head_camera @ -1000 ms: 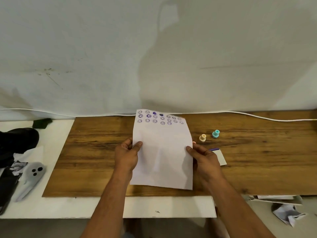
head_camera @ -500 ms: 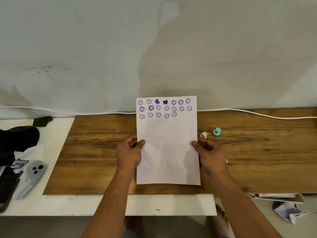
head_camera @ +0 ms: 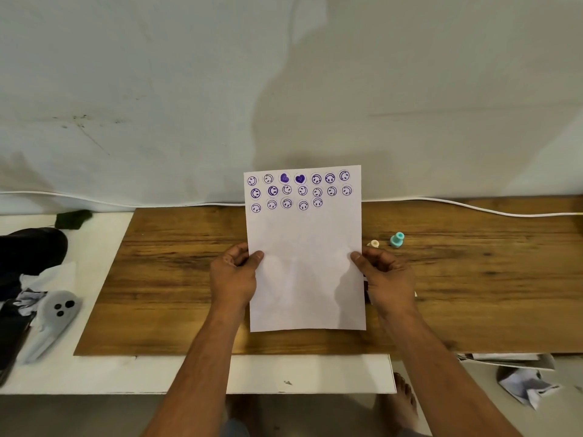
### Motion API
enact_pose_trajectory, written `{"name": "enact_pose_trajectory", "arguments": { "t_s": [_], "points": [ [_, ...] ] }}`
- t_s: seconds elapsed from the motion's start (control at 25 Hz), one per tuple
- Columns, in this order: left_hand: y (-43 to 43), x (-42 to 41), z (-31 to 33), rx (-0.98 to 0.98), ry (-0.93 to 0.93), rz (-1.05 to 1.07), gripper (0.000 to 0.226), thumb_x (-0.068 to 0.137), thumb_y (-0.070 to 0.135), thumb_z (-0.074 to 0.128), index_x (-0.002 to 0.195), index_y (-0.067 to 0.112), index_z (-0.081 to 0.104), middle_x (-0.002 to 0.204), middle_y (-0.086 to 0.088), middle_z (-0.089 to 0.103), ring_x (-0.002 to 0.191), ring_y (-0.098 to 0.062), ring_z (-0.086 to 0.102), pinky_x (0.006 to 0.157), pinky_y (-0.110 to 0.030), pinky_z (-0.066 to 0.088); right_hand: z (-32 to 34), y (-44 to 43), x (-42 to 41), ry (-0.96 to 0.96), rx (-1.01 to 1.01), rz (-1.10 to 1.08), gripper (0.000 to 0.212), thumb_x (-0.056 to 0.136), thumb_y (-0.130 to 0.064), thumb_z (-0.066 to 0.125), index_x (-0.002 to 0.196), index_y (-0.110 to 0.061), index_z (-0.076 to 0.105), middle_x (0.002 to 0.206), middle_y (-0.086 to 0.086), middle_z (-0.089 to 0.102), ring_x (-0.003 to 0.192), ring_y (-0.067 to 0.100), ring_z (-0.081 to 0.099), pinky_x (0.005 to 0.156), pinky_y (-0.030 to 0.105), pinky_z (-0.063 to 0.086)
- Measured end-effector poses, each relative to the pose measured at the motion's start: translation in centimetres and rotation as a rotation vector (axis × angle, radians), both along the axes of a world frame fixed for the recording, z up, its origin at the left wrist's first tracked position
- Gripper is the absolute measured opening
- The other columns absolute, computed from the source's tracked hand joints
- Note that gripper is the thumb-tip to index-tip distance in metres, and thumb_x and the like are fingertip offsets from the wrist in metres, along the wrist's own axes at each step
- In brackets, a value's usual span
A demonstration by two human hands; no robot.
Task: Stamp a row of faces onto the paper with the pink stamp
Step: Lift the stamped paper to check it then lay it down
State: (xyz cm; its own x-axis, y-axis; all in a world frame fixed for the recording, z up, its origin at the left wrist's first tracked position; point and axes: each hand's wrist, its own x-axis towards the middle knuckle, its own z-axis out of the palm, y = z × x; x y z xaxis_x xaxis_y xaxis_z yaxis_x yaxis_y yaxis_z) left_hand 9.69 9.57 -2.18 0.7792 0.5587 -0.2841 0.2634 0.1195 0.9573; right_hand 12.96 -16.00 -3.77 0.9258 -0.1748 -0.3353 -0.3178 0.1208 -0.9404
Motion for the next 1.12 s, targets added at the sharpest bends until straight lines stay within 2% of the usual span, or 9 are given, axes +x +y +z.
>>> {"name": "enact_pose_trajectory", "arguments": {
  "t_s": [0.12,0.36,0.56,0.84,1.12],
  "points": [
    [-0.03,0.02,0.11,0.004,-0.01,0.004,0.017,0.088,-0.001,0.075,0.1,0.011,0.073,0.087,0.002,0.078,0.066,-0.002,0.074,0.062,-0.017,0.06,0.16,0.09,0.06,-0.002,0.004,0.003,0.011,0.083,-0.023,0.089,0.09,-0.031,0.085,0.097,-0.003,0.083,0.095,0.026,0.076,0.076,0.046,0.063],
    [0.01,0.07,0.09,-0.002,-0.018,0.006,0.018,0.089,0.0,0.074,0.105,0.008,0.073,0.088,0.001,0.078,0.066,-0.002,0.074,0.064,-0.019,0.061,0.12,0.09,0.24,-0.01,0.011,-0.003,0.011,0.082,-0.023,0.089,0.091,-0.029,0.085,0.097,-0.003,0.083,0.093,0.022,0.076,0.075,0.042,0.06],
    [0.0,0.14,0.33,-0.015,-0.028,0.009,0.016,0.088,-0.001,0.075,0.097,0.013,0.074,0.082,0.007,0.079,0.068,-0.003,0.074,0.065,-0.019,0.061,-0.04,0.14,0.24,-0.019,0.029,-0.001,0.016,0.084,-0.021,0.088,0.099,-0.021,0.084,0.099,0.0,0.083,0.092,0.022,0.075,0.073,0.039,0.057],
    [-0.09,0.04,0.84,-0.029,-0.03,0.02,0.019,0.088,-0.001,0.074,0.091,0.018,0.074,0.075,0.01,0.079,0.065,-0.001,0.073,0.062,-0.017,0.06,0.27,0.2,0.4,-0.013,0.032,-0.005,0.014,0.083,-0.02,0.088,0.096,-0.023,0.085,0.096,-0.002,0.084,0.081,0.009,0.076,0.071,0.036,0.058],
    [-0.05,0.07,0.93,-0.044,-0.022,0.041,0.017,0.088,0.0,0.075,0.094,0.016,0.074,0.076,0.012,0.079,0.066,-0.002,0.074,0.066,-0.021,0.062,0.72,0.37,0.3,-0.008,0.025,-0.026,0.013,0.082,-0.02,0.089,0.093,-0.023,0.085,0.096,0.0,0.083,0.086,0.015,0.076,0.072,0.037,0.058]
  ]
}}
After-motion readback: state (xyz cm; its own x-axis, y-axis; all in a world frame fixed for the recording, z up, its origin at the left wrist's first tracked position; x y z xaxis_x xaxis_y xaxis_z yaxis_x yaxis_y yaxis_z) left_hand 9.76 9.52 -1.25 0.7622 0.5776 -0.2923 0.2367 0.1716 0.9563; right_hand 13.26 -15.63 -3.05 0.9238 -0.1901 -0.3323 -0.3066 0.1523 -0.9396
